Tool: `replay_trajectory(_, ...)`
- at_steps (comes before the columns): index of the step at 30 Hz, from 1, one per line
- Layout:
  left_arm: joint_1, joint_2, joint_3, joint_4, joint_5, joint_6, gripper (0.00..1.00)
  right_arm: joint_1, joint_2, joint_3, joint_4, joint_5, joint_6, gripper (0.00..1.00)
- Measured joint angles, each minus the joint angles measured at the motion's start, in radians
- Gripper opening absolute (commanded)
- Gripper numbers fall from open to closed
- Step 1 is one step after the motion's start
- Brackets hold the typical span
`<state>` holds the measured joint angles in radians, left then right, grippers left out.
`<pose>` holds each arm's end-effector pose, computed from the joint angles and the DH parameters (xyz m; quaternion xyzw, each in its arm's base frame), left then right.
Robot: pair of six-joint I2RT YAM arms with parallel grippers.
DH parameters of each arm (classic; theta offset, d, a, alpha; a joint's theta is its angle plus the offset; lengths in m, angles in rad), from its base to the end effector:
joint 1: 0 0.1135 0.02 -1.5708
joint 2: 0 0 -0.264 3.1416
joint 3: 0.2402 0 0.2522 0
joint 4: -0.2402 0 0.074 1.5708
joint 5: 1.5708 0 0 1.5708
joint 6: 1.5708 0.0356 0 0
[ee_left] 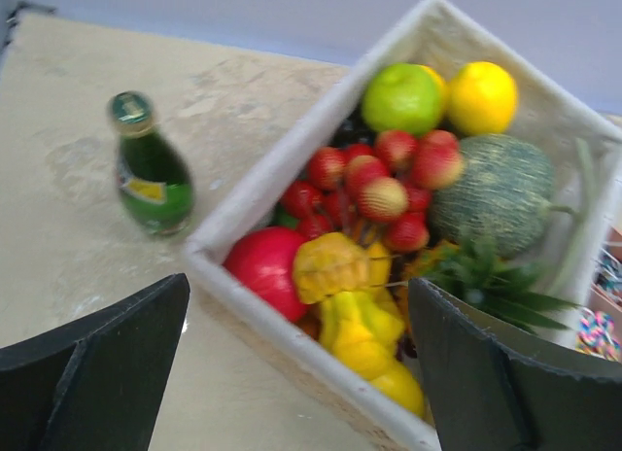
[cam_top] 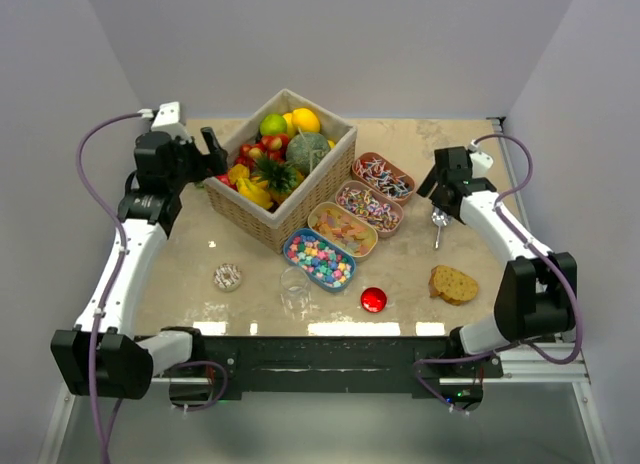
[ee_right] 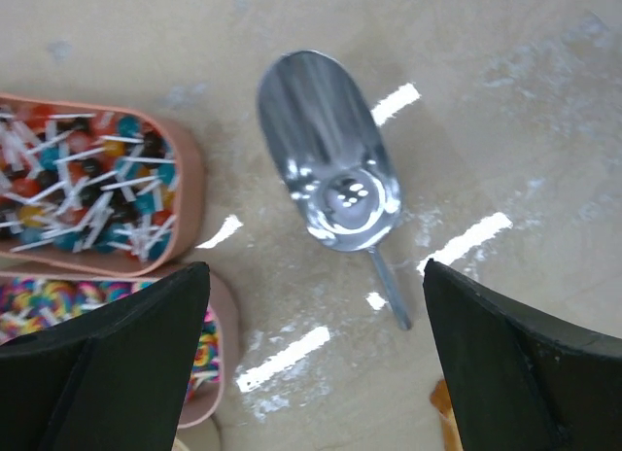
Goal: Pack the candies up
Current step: Pick up the spatula from the center of the board.
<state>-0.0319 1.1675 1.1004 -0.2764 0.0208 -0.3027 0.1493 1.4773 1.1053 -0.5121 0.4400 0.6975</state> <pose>0.2679 -0.0093 0.3628 -0.1044 0.8108 -0.1043 0.5664 0.3115 0.0315 0.2611 0.3195 0.8647 -0.0524 0.3839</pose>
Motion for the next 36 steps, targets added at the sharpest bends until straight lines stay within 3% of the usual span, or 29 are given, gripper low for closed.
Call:
replay_trajectory(5,-0.151,0.025,0.065,0.026,0.074,0.037,1.00,-0.006,0.044,-0.048,-0.056,0.066,0.033,0.94)
replay_trajectory(13,-0.212,0.041,0.057,0.169,0.295,0.033,1.00,-0.008,0.140,-0.067,-0.052,0.027,0.015,0.91)
replay_trajectory(16,-0.235,0.051,0.039,0.240,0.369,0.028,1.00,-0.008,0.208,-0.052,-0.048,-0.012,-0.002,0.82)
replay_trajectory(17,-0.242,0.058,0.035,0.257,0.389,0.025,1.00,-0.008,0.223,-0.048,-0.048,-0.018,-0.005,0.73)
replay_trajectory(19,-0.258,0.075,0.034,0.280,0.417,0.023,1.00,-0.008,0.251,-0.039,-0.048,-0.032,-0.010,0.64)
replay_trajectory(20,-0.267,0.085,0.034,0.290,0.428,0.023,1.00,-0.008,0.260,-0.037,-0.047,-0.041,-0.011,0.53)
replay_trajectory(22,-0.286,0.105,0.034,0.304,0.445,0.017,1.00,-0.008,0.268,-0.037,-0.048,-0.050,-0.013,0.43)
replay_trajectory(23,-0.294,0.113,0.034,0.309,0.451,0.014,1.00,-0.008,0.269,-0.037,-0.048,-0.055,-0.011,0.17)
replay_trajectory(24,-0.304,0.122,0.034,0.315,0.455,0.009,1.00,-0.008,0.268,-0.037,-0.048,-0.060,-0.010,0.04)
replay_trajectory(25,-0.313,0.131,0.034,0.319,0.459,0.007,1.00,-0.008,0.267,-0.037,-0.045,-0.063,-0.018,0.00)
replay_trajectory(32,-0.367,0.193,0.048,0.336,0.469,-0.006,1.00,-0.008,0.256,-0.037,-0.038,-0.071,-0.039,0.00)
replay_trajectory(36,-0.392,0.308,0.188,0.278,0.470,-0.039,1.00,-0.005,0.165,-0.039,-0.046,-0.147,-0.090,0.00)
